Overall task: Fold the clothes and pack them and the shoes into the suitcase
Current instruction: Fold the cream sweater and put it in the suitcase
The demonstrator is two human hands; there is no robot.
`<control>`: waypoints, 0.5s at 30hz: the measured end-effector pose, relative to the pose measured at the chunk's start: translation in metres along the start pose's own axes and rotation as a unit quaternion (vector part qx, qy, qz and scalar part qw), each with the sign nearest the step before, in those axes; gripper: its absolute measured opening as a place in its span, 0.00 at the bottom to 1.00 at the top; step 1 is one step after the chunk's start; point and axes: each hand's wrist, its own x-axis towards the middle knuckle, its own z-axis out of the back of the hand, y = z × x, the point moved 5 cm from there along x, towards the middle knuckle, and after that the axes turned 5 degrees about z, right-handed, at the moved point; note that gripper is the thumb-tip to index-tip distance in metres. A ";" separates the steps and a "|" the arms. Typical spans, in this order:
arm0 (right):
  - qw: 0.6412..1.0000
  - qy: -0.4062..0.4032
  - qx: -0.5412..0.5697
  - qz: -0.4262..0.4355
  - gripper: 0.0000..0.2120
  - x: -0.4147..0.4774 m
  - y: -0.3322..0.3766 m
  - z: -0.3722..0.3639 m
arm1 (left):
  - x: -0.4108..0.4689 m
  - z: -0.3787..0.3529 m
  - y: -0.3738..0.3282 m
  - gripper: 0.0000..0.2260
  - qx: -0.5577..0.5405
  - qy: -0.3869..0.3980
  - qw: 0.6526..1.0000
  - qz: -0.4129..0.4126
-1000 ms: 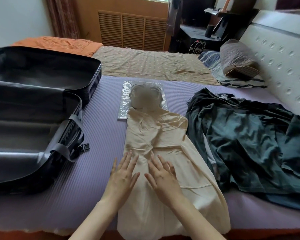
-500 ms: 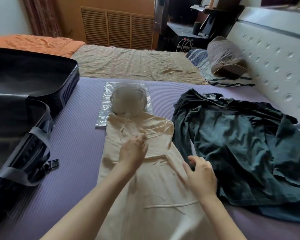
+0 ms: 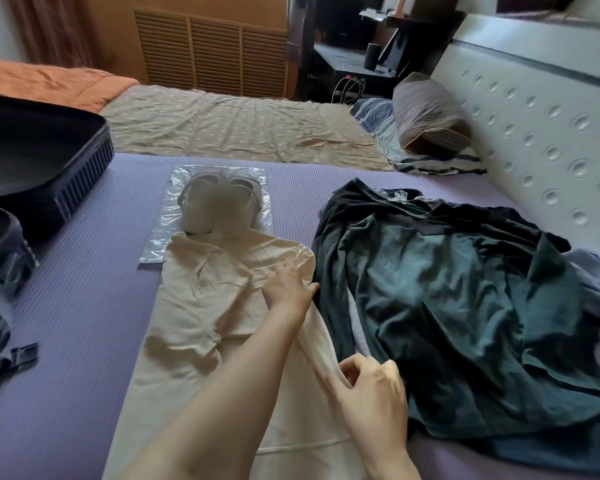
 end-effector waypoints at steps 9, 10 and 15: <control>0.995 0.070 0.041 -0.061 0.10 -0.013 0.005 0.007 | 0.014 0.009 0.013 0.11 -0.137 -0.038 0.987 0.070; 0.994 0.076 0.047 -0.064 0.11 -0.015 0.008 0.008 | 0.015 0.013 0.016 0.10 -0.173 -0.042 0.981 0.071; 0.990 0.117 0.072 -0.041 0.13 -0.029 0.040 0.005 | 0.019 0.041 0.040 0.08 -0.357 -0.038 0.931 0.061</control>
